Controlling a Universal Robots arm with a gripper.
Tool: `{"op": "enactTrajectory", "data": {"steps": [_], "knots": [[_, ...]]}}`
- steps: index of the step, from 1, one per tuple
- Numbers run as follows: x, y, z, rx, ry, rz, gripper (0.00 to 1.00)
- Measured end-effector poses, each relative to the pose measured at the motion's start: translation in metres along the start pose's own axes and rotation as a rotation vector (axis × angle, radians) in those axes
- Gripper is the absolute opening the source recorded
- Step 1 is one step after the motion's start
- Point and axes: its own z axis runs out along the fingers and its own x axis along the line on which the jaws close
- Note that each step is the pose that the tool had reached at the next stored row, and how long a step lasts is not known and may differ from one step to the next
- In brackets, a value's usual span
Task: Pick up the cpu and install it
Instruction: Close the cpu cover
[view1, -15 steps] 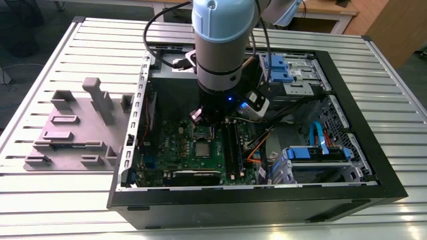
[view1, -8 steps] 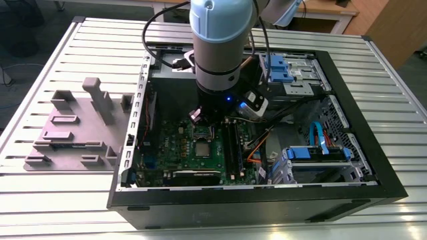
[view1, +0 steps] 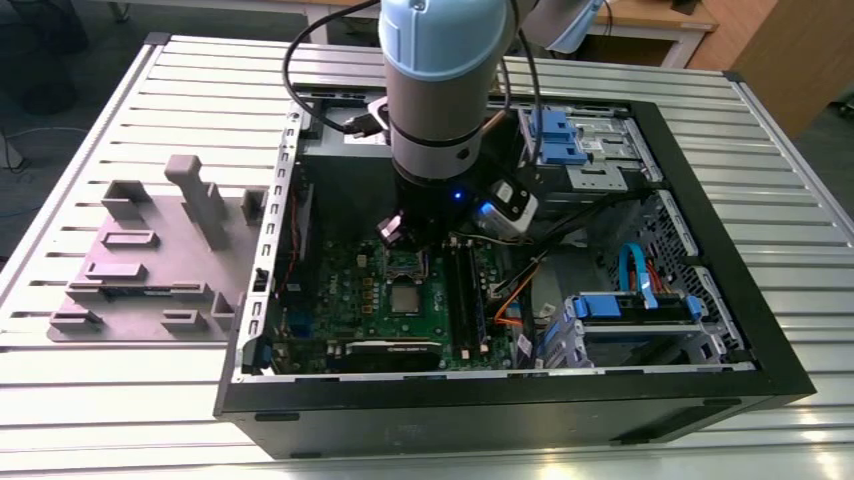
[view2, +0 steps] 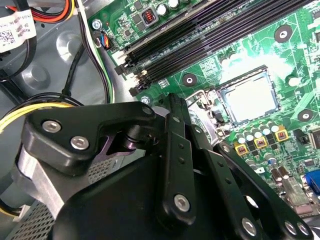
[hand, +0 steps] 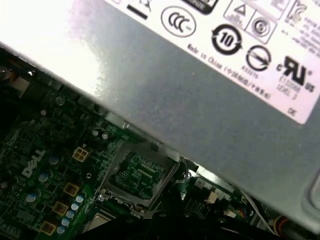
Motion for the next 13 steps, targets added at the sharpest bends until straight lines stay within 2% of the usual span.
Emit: {"op": "enactTrajectory", "data": {"steps": [7, 13], "knots": [[0.0015, -0.0032, -0.001, 0.0005, -0.0002, 0.006, 0.11], [0.0005, -0.0029, 0.0009, 0.0005, -0.004, 0.04, 0.11]]}}
